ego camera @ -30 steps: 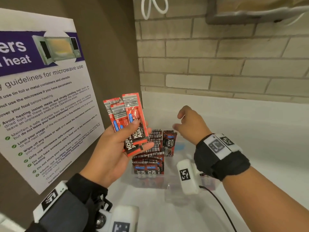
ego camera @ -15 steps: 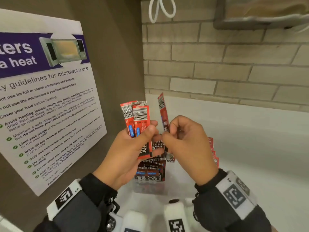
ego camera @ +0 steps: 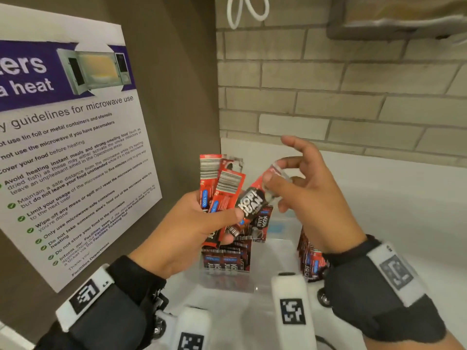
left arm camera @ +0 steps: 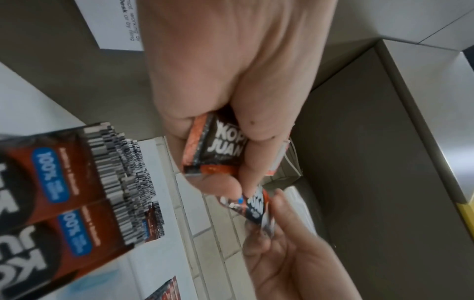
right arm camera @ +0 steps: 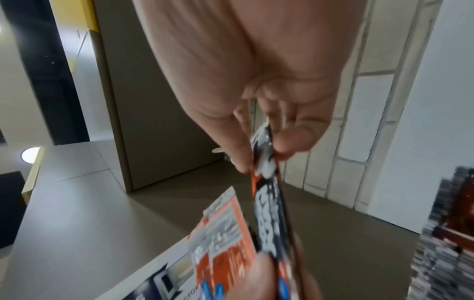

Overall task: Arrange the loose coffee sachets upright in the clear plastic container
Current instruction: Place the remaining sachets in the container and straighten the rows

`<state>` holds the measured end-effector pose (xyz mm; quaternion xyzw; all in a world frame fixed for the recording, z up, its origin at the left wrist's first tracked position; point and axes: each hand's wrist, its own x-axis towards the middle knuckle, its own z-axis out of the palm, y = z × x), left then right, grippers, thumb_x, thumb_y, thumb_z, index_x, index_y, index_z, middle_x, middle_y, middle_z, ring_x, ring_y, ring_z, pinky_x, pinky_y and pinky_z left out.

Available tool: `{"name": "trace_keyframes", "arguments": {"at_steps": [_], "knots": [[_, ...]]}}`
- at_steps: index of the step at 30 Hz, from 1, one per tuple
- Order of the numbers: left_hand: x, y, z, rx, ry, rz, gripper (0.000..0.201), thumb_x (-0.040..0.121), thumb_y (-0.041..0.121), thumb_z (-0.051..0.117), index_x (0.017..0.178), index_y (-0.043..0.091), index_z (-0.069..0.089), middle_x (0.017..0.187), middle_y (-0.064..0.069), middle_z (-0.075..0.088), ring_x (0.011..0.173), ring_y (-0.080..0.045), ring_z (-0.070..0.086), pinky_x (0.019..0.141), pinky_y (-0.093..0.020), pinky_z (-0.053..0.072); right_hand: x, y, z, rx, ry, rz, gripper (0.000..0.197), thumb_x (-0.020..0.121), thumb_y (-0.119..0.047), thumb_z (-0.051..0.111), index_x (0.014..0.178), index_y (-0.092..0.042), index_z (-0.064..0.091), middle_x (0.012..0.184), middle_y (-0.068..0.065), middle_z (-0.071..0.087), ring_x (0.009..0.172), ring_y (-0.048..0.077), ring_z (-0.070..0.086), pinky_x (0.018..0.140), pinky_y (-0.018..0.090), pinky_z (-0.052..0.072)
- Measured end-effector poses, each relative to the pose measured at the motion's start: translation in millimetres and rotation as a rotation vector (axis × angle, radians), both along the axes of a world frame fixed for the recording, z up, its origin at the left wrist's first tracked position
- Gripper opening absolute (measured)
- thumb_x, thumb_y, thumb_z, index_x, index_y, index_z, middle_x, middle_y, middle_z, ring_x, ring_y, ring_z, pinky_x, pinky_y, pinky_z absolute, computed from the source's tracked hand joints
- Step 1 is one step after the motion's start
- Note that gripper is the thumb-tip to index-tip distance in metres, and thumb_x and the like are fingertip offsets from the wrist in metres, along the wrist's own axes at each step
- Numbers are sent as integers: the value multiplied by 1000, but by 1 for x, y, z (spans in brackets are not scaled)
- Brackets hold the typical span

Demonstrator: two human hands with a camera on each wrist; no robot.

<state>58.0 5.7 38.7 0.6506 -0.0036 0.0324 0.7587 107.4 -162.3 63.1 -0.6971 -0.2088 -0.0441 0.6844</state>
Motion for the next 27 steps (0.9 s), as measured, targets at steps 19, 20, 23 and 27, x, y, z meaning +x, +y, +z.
{"name": "trace_keyframes", "arguments": {"at_steps": [19, 20, 23, 27], "knots": [[2, -8, 0, 117, -105, 115, 16, 79, 4, 70, 89, 17, 68, 64, 3, 62, 57, -9, 51, 45, -19, 41, -9, 2, -22, -116, -11, 74, 19, 82, -8, 67, 94, -22, 62, 85, 7, 60, 70, 14, 55, 64, 26, 49], [1, -9, 0, 121, -102, 93, 17, 79, 3, 70, 91, 15, 67, 64, 5, 62, 56, -8, 52, 45, -19, 41, -6, -1, -13, -148, -47, 78, 16, 82, -8, 67, 91, -20, 64, 83, 9, 61, 69, 15, 54, 63, 27, 48], [1, -11, 3, 96, -87, 95, 17, 78, 11, 71, 94, 16, 67, 64, 7, 62, 55, -6, 52, 45, -18, 41, 0, -7, 6, -234, -88, 96, 11, 81, -3, 67, 83, -13, 64, 75, 12, 61, 64, 19, 56, 60, 30, 50], [2, -1, 6, -98, -28, 213, 34, 66, 34, 73, 89, 12, 64, 69, 2, 58, 57, -9, 46, 42, -18, 38, 24, -17, 14, -422, -158, -118, 14, 79, -2, 68, 78, -13, 60, 71, 10, 64, 62, 24, 65, 67, 39, 56]]}}
